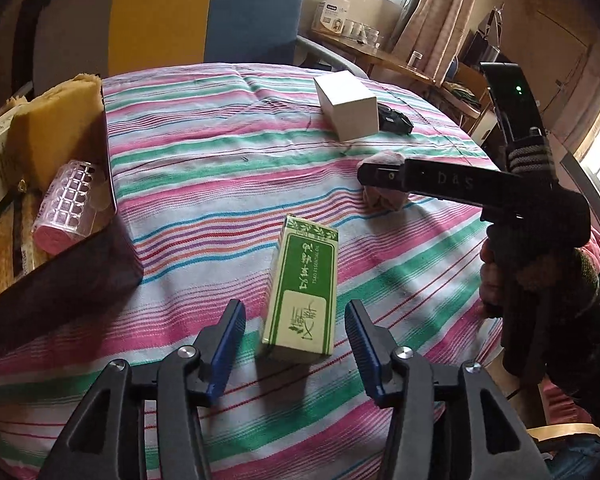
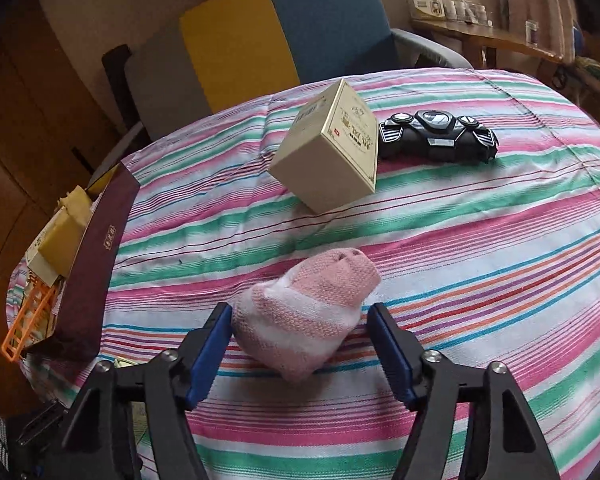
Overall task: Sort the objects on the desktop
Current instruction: 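Carry the green box and pink knit item toward the gold tray with both grippers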
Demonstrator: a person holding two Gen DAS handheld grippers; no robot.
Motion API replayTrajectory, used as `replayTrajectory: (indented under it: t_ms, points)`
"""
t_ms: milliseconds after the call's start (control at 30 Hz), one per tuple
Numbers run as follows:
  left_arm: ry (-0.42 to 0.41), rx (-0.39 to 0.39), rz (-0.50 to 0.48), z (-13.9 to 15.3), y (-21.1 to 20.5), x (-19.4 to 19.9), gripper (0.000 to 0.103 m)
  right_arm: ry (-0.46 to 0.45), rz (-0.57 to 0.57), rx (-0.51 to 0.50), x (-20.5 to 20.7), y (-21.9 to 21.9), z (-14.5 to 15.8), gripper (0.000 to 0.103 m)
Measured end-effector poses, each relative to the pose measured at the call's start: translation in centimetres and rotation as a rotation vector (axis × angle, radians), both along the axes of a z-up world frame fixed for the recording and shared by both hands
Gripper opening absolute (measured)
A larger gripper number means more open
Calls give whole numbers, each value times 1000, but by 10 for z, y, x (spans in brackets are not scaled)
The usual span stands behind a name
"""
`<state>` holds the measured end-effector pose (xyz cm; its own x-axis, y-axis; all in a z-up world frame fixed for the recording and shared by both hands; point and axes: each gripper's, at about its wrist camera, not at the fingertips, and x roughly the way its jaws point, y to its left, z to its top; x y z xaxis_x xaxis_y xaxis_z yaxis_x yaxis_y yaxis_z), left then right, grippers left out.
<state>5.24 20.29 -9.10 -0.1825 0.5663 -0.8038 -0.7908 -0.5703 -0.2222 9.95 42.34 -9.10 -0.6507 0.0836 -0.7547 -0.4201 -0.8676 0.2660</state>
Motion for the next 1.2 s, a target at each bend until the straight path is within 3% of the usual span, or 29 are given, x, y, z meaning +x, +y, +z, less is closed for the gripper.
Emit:
replayTrajectory:
  t_ms: [300,500,667,867,1067,1200]
  points:
    - [6,13,33,-3,-6,-1,37,-24,39,33,7,-15,-5,56]
    - [-4,27,50,0,-19,7,36,-20,60,48,27,-27,-4,55]
    - [12,60,90,14,-39,8,35,-15,96,2,31,-41,-2,55]
    - [68,138,203,49,-81,-8,34,12,209,-17,13,-77,11,55]
    - [131,158,334,72,-121,-43,34,71,368,8,-25,-127,40,55]
    - [121,156,307,69,-125,-43,32,109,414,38,-49,-149,55,55]
